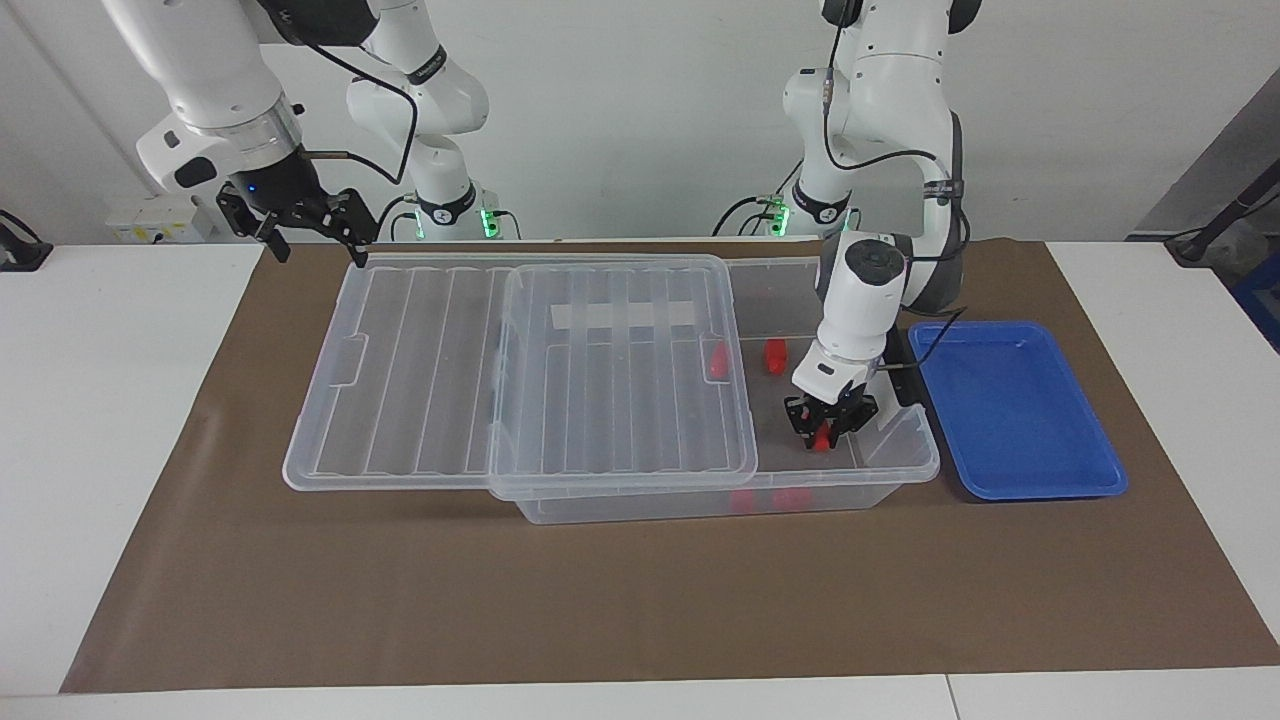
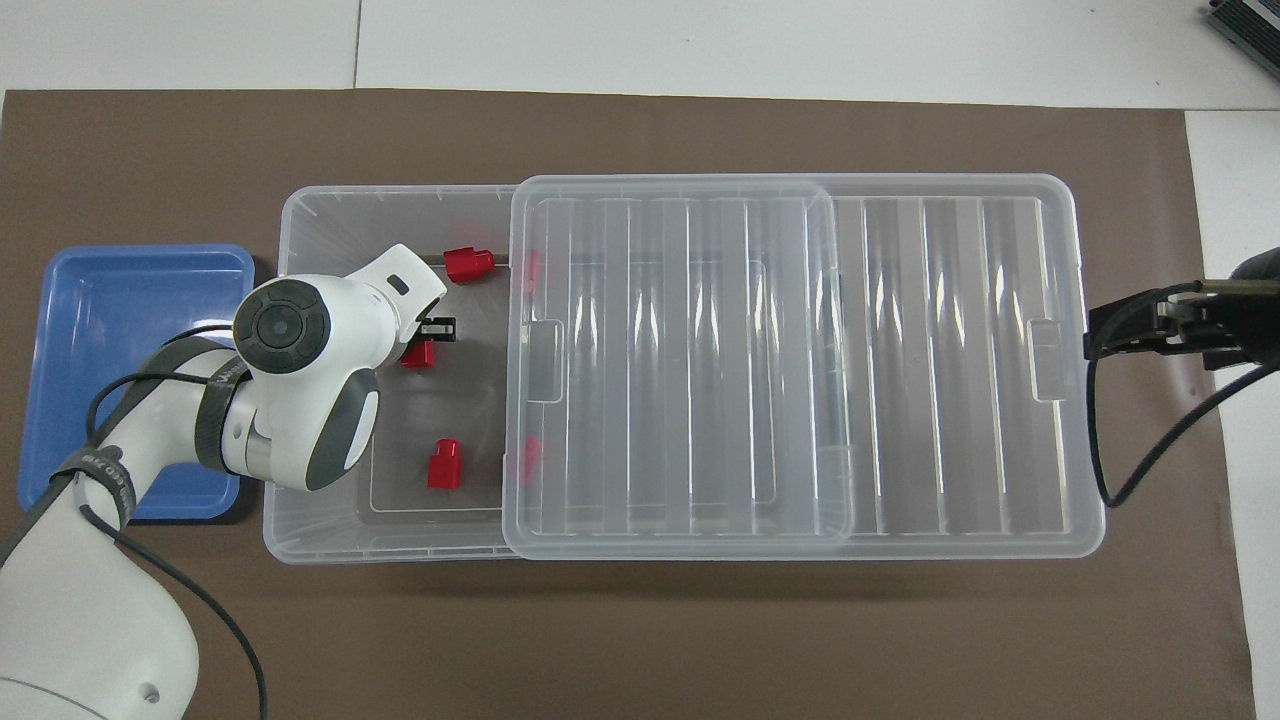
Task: Place red block in blue tray from box
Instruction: 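Close the left gripper on the red block, then lift the red block out of the box with the left gripper, then carry the red block over the blue tray with the left gripper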
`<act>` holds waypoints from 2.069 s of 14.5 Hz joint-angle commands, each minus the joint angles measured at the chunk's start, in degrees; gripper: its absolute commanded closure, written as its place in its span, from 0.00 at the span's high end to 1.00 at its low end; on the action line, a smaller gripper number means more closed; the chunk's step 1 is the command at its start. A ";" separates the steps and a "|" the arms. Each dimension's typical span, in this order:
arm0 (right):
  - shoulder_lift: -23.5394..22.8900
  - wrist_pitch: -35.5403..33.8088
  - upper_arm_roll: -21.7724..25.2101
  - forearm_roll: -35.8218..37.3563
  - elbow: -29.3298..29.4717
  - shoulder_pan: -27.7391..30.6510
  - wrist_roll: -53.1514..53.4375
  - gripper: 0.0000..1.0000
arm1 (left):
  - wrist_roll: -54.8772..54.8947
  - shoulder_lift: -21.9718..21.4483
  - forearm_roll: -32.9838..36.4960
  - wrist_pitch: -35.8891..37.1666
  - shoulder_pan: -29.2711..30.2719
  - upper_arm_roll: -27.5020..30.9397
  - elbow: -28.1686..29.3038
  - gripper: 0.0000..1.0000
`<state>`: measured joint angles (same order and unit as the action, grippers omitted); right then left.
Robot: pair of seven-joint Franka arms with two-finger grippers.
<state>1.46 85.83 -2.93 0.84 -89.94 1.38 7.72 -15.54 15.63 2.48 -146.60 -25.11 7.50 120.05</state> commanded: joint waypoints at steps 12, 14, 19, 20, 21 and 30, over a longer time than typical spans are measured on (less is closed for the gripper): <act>0.48 -0.49 -0.41 -0.14 -0.15 0.73 0.90 1.00 | 0.34 0.10 1.12 0.17 -0.20 0.24 -0.08 0.00; 0.48 -0.49 -0.50 -0.14 -0.15 0.73 0.90 1.00 | 0.34 0.10 1.12 0.52 -0.29 0.32 -0.17 0.00; 0.48 -0.49 -0.50 -0.14 -0.15 0.73 0.90 1.00 | 0.42 -0.08 1.12 6.48 -0.38 0.32 -3.85 0.00; 0.56 -0.49 -0.50 -0.14 -0.15 0.73 0.90 1.00 | 0.42 -0.25 1.12 7.89 -0.38 0.32 -4.82 0.00; 0.48 -0.49 -0.50 -0.14 -0.15 0.73 0.90 1.00 | 0.42 -0.51 1.12 8.86 -0.38 0.32 -5.26 0.00; 0.48 -0.49 -0.41 -0.14 -0.15 0.73 0.90 1.00 | 0.86 -4.73 1.12 26.78 0.06 0.41 -14.05 0.00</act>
<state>1.46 85.83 -2.93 0.84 -89.94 1.42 7.72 -15.30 12.92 2.51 -125.00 -25.14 7.56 107.98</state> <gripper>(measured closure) 0.000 0.661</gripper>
